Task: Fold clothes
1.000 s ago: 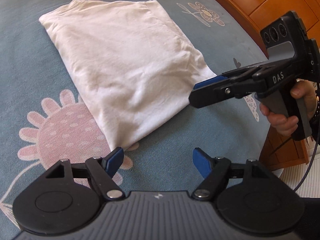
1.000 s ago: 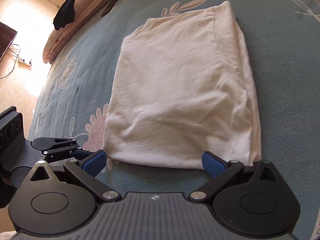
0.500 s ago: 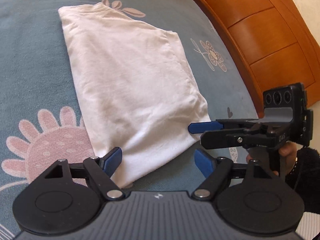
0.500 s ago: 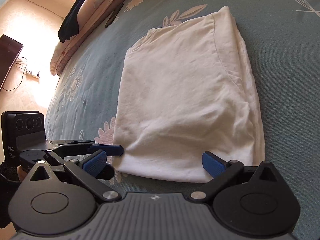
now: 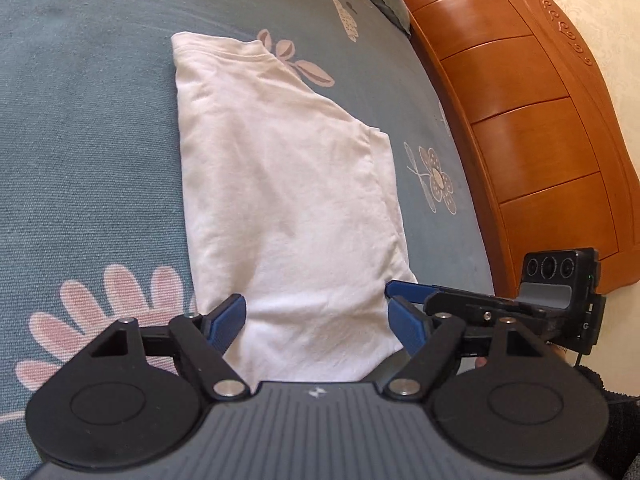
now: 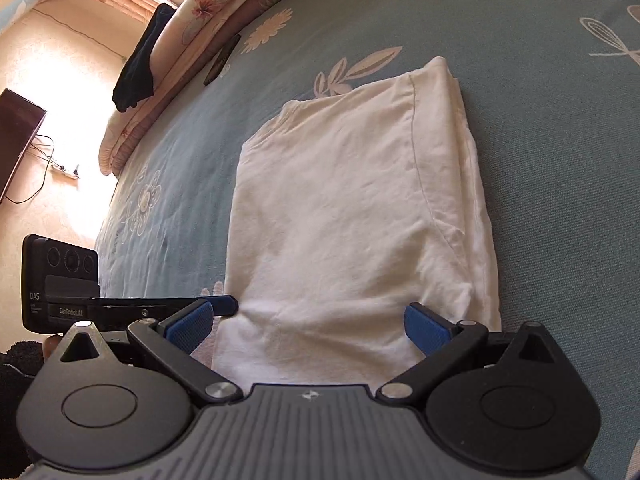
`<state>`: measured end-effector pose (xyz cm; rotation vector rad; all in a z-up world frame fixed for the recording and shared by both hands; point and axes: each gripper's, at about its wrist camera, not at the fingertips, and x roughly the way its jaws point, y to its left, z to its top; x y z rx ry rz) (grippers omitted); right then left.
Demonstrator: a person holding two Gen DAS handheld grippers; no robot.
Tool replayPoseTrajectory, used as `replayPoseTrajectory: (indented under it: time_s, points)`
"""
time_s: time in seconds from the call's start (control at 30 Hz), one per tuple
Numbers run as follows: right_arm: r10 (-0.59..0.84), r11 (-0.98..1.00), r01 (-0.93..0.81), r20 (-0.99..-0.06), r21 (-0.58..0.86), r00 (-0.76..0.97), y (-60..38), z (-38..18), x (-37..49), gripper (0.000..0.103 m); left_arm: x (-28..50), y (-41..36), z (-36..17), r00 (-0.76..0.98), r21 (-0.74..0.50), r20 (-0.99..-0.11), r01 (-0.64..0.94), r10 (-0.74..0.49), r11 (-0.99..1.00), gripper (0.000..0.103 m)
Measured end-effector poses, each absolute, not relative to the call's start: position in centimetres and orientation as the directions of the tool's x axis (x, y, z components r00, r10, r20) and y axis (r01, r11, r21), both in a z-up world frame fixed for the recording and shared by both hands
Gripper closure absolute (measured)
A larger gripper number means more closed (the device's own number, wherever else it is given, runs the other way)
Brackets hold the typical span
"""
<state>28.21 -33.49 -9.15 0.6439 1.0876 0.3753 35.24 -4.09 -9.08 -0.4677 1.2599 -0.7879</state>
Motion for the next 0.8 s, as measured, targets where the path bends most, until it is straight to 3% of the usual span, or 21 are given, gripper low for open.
replayPoseTrajectory:
  time_s: [0.23,0.4,0.57,0.67,0.8]
  points:
    - [0.581,0.739,0.018,-0.651,0.674,0.488,-35.0,-7.5,28.4,0.0,39.1,-5.1,-7.5,0.153,-0.734,-0.582,0.323,-0.799,0.597,0.024]
    - [0.622,0.703,-0.033,-0.591,0.711,0.513,-34.4,-8.2,30.9,0.0,42.0,-6.1,-10.5,0.16,-0.69,-0.626,0.341,-0.763,0.638,0.026]
    - [0.627,0.713,-0.028,-0.619,0.7,0.473,-35.4,-10.2,32.3,0.0,42.5,-5.2,-11.0,0.146,-0.707,-0.622,0.32,-0.77,0.631,0.035]
    - [0.632,0.71,-0.053,-0.602,0.702,0.488,-35.9,-8.8,32.6,0.0,43.2,-4.6,-9.7,0.17,-0.728,-0.588,0.316,-0.791,0.609,0.028]
    - [0.647,0.695,-0.071,-0.579,0.715,0.497,-35.8,-8.4,34.0,0.0,45.3,-4.1,-10.8,0.192,-0.748,-0.576,0.268,-0.794,0.607,0.028]
